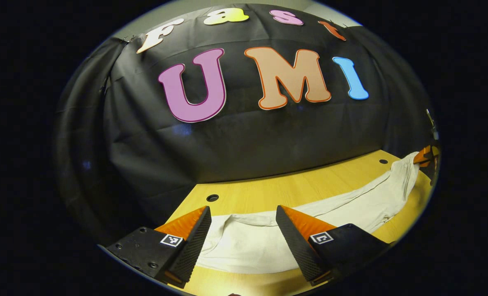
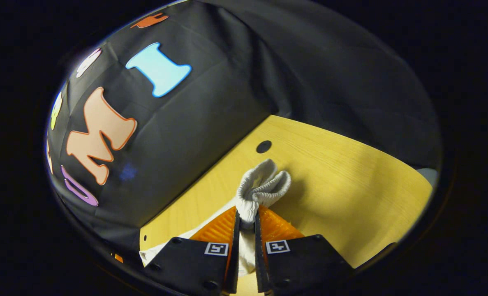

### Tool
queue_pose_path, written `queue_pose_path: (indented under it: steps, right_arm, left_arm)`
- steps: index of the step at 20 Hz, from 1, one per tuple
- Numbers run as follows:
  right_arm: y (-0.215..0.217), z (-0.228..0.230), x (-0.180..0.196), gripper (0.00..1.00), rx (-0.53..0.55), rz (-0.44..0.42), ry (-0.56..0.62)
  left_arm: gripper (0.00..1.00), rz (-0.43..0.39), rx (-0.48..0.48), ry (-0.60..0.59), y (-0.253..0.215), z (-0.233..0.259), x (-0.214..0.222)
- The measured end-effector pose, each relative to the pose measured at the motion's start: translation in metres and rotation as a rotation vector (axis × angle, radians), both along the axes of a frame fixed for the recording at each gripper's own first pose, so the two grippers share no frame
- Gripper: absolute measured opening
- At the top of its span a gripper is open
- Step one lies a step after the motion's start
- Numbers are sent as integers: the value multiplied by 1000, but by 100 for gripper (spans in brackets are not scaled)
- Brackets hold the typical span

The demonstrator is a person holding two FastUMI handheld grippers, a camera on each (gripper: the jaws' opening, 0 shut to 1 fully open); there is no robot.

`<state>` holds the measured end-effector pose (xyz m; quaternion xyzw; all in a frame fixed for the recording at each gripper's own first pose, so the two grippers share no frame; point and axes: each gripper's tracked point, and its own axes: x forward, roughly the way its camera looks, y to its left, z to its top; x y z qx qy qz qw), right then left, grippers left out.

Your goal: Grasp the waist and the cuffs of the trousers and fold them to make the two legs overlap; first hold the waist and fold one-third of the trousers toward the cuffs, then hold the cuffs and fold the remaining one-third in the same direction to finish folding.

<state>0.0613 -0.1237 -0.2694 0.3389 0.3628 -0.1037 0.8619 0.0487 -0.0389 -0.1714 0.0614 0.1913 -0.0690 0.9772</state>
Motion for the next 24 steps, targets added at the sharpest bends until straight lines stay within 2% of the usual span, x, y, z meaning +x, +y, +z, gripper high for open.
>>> queue_pose_path:
  steps: [5,17,20,24]
  right_arm:
    - [43,24,8,19,8,62,-51]
    - [188,77,14,19,60,220,-134]
    - [221,76,5,19,68,278,-128]
    - [267,53,-13,19,76,370,-85]
  left_arm:
    - [96,31,-27,4,35,-3,-2]
    - [96,87,-27,18,111,-13,-11]
    - [96,103,-27,25,127,-18,-15]
    - [96,129,-27,42,147,-24,-24]
